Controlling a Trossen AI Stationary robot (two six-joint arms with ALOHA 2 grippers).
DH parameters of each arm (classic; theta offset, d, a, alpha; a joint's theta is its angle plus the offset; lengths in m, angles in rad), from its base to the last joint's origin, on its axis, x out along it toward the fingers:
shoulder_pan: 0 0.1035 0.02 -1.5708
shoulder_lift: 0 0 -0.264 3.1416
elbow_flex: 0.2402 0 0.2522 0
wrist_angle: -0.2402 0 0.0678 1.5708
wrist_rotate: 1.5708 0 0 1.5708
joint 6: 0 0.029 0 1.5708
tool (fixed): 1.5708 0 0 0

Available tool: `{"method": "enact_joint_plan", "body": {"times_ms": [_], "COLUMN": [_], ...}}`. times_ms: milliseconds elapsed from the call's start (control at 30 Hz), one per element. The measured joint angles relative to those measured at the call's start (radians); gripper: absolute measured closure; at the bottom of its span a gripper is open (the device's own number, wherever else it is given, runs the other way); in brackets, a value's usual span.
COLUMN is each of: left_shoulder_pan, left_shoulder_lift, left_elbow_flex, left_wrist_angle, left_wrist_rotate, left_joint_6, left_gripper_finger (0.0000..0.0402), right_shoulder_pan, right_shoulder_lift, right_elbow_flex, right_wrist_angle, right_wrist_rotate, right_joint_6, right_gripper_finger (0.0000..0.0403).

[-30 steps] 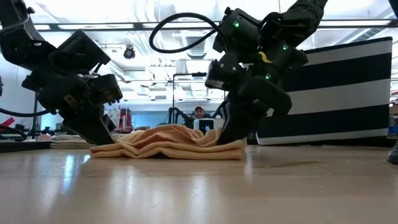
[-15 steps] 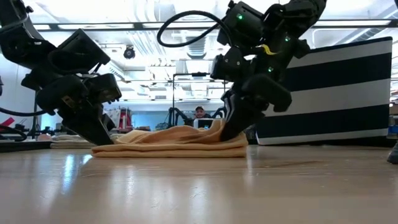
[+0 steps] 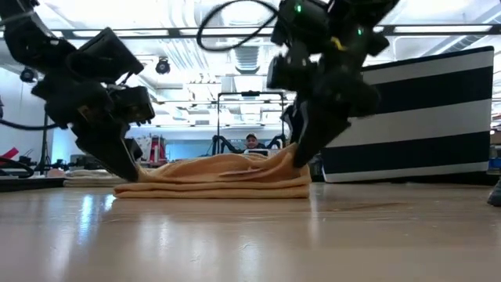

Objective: Fold towel
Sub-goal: Fold the yellow towel

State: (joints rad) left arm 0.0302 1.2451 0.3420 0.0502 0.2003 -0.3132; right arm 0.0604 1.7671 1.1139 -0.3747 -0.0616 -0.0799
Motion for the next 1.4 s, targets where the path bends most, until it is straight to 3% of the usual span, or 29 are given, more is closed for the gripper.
{"method": "enact_joint_plan", "body": {"times_ms": [200, 300, 433, 667, 800, 933, 1133, 1400], "left_shoulder_pan": [-0.024, -0.025, -0.025, -0.064, -0.105, -0.128, -0.140, -0.190], "left_shoulder_lift": [-0.090, -0.134, -0.157, -0.145, -0.144, -0.164, -0.234, -0.319], "left_elbow_flex": [0.099, 0.147, 0.163, 0.121, 0.118, 0.124, 0.189, 0.232], "left_wrist_angle": [-0.156, -0.221, -0.225, -0.199, -0.208, -0.261, -0.489, -0.536], "left_wrist_rotate": [0.031, 0.039, -0.038, -0.090, -0.108, -0.168, -0.300, -0.316], "left_joint_6": [-0.011, -0.019, -0.001, 0.010, -0.008, -0.033, -0.057, -0.103], "left_gripper_finger": [0.0325, 0.0331, 0.0346, 0.0377, 0.0390, 0.0399, 0.0400, 0.0396], "right_shoulder_pan": [-0.003, -0.008, 0.003, 0.058, 0.089, 0.096, 0.100, 0.102], "right_shoulder_lift": [-0.061, -0.071, -0.054, 0.002, 0.035, 0.047, 0.073, 0.098], "right_elbow_flex": [0.056, 0.064, 0.048, 0.008, -0.009, -0.008, -0.011, -0.015], "right_wrist_angle": [-0.120, -0.087, 0.032, 0.056, 0.101, 0.118, 0.138, 0.161], "right_wrist_rotate": [0.000, 0.009, 0.004, 0.016, 0.082, 0.127, 0.165, 0.167], "right_joint_6": [0.014, 0.018, 0.035, 0.035, 0.035, 0.032, 0.078, 0.093], "right_gripper_finger": [0.0184, 0.0178, 0.0181, 0.0191, 0.0192, 0.0190, 0.0183, 0.0192]}}
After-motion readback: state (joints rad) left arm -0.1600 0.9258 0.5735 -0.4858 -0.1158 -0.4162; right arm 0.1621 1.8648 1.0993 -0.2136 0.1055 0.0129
